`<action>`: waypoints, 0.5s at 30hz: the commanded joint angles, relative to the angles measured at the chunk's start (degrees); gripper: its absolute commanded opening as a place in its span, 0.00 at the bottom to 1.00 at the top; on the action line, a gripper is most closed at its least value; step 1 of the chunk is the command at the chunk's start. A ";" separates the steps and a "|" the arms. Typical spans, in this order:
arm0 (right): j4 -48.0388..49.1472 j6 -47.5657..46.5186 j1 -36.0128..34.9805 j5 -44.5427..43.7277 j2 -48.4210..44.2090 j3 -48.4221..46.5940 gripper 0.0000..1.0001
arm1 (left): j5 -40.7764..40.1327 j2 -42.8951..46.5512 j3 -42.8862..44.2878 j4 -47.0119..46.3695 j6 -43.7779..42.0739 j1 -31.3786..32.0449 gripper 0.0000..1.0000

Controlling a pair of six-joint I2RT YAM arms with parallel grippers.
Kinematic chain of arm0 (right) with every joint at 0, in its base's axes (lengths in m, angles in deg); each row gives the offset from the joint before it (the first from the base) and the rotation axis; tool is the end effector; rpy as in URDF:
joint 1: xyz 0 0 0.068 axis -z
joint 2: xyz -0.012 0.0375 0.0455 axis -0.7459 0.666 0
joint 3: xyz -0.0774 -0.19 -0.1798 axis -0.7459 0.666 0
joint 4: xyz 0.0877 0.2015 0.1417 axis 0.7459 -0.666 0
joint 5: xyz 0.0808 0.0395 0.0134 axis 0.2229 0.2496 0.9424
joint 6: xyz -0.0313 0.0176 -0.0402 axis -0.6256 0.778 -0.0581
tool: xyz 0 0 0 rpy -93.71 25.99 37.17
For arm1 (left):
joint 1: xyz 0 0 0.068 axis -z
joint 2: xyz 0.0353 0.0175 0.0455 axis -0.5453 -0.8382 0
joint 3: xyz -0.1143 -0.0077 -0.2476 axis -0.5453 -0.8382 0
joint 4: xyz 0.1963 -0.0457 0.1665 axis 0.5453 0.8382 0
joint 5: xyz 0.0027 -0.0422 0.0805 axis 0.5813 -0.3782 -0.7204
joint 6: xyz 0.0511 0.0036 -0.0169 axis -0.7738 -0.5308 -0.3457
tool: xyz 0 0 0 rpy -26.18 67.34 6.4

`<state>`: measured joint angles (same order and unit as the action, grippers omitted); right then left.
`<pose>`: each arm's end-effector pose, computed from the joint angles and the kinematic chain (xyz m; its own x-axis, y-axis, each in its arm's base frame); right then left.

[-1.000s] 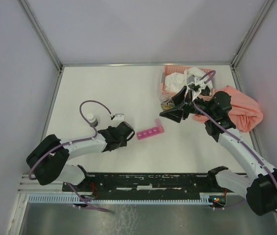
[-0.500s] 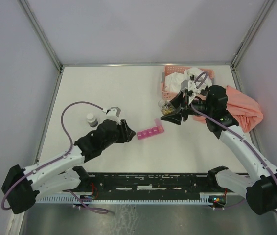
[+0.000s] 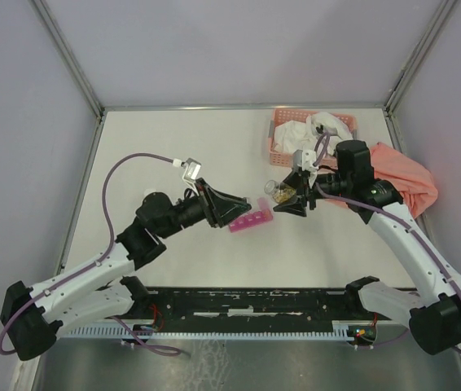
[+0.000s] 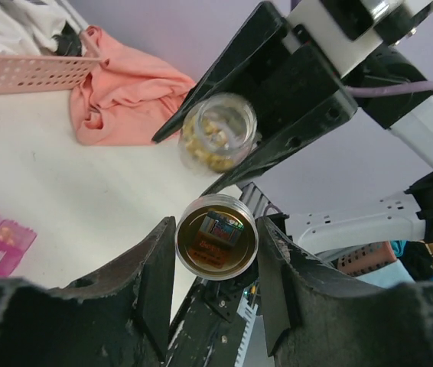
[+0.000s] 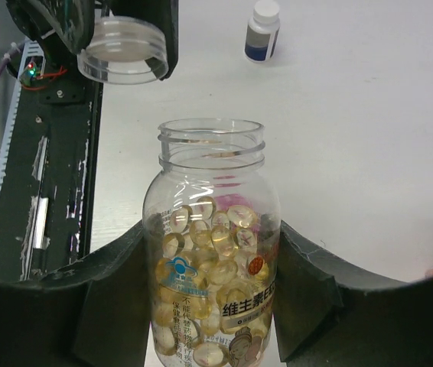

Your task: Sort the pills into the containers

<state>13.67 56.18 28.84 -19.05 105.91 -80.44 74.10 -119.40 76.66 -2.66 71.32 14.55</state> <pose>0.2042 0.1048 0.3394 -0.0434 -0.2495 -0.9674 -0.9940 0.1085 0.0166 0.1351 -0.1607 0.3158 -0.5538 -0.3547 -0.7533 0.6844 0.3213 -0.6545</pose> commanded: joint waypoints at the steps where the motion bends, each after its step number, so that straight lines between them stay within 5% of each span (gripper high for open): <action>1: -6.08 -7.86 -1.46 -3.30 -0.30 -3.85 0.14 | 4.61 -3.51 5.64 -5.50 2.78 -0.14 0.30; 15: -11.42 -14.31 -4.62 -6.09 -0.20 -5.20 0.14 | 6.18 -9.10 8.98 -5.36 2.97 -0.32 0.31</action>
<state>2.61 44.14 24.99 -24.36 105.93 -82.52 77.93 -127.77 82.75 -5.18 72.64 14.55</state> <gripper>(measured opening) 0.604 0.492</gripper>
